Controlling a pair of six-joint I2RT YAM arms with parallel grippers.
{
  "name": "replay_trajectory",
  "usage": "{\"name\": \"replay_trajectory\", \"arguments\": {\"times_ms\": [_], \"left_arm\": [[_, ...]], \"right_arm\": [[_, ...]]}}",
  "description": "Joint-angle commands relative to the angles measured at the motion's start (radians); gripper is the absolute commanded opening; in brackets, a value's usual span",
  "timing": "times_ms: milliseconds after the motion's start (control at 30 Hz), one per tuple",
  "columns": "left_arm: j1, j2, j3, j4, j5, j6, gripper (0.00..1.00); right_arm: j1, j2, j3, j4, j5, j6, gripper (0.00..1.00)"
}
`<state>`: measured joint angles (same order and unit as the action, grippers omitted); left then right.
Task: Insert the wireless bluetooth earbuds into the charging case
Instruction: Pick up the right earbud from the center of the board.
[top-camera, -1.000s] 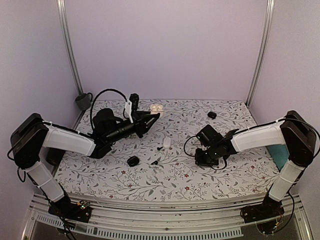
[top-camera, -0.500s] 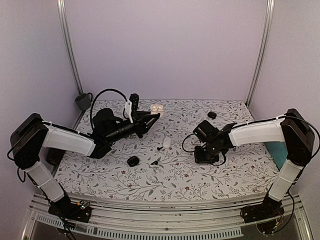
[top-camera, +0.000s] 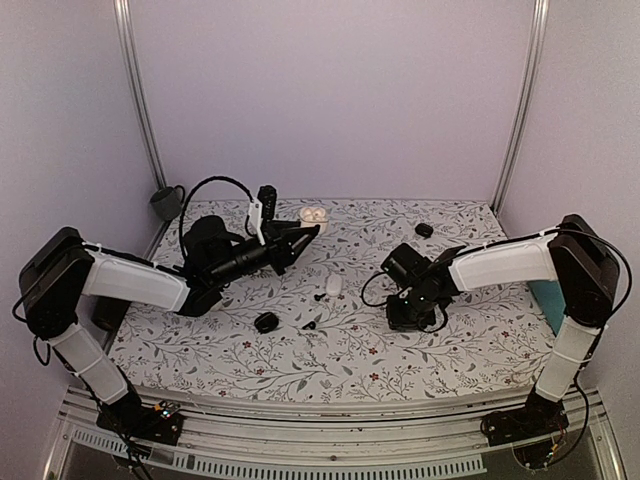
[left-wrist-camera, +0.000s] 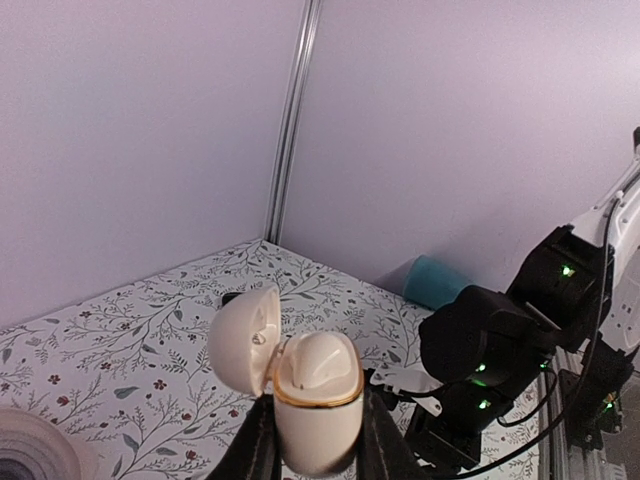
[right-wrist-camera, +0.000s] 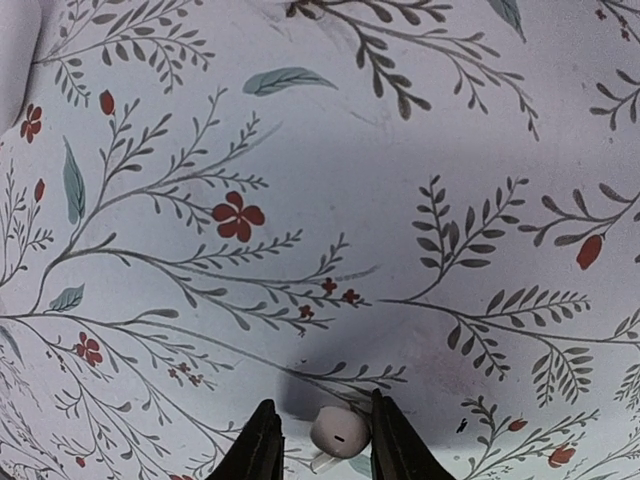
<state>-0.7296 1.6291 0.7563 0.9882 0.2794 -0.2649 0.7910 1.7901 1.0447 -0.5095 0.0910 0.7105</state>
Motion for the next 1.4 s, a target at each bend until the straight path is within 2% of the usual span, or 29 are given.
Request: {"name": "replay_trajectory", "arguments": {"times_ms": [0,600,1367], "left_arm": [[0.011,-0.028,0.007,0.014,0.006,-0.006,0.0],[0.011,-0.014,0.027,0.004,0.015,-0.009,0.0],[0.01,-0.019,0.02,0.006,0.014,-0.012,0.0]], "right_arm": [[-0.004,0.027,0.04,-0.024,0.002,-0.019,0.31],[0.013,0.043,0.053,-0.072,0.03,-0.1,0.3],[0.034,0.079,0.105,-0.143,0.064,-0.118,0.26]]}}
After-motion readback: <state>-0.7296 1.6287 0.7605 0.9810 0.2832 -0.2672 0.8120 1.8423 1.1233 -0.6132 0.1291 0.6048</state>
